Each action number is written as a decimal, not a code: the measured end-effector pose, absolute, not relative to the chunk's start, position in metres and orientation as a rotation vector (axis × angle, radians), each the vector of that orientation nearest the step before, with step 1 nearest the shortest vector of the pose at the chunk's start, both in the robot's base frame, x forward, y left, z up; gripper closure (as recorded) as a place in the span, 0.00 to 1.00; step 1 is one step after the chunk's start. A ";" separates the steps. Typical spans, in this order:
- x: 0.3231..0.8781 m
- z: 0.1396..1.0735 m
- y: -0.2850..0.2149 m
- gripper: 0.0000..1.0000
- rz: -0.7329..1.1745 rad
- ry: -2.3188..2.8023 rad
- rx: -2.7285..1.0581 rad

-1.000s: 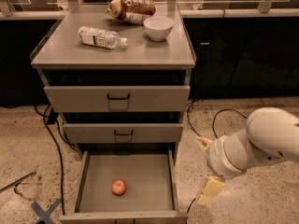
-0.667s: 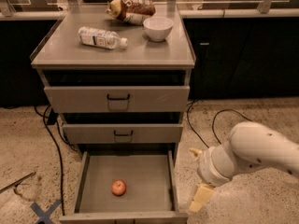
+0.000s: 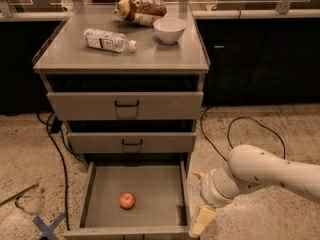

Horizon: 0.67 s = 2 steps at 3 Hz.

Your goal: Pick apple from bottom drawer and place on counter

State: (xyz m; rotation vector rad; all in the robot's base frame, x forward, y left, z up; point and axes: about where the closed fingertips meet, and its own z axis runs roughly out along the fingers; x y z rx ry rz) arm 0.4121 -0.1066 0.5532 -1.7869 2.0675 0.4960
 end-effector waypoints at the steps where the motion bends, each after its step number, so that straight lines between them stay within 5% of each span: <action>1: 0.407 0.549 -0.108 0.00 0.491 2.071 -1.794; 2: 0.403 0.517 -0.110 0.00 0.489 2.052 -1.810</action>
Offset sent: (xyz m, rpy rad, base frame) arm -0.0115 -0.0061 -0.0872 0.0064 -0.0177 0.0299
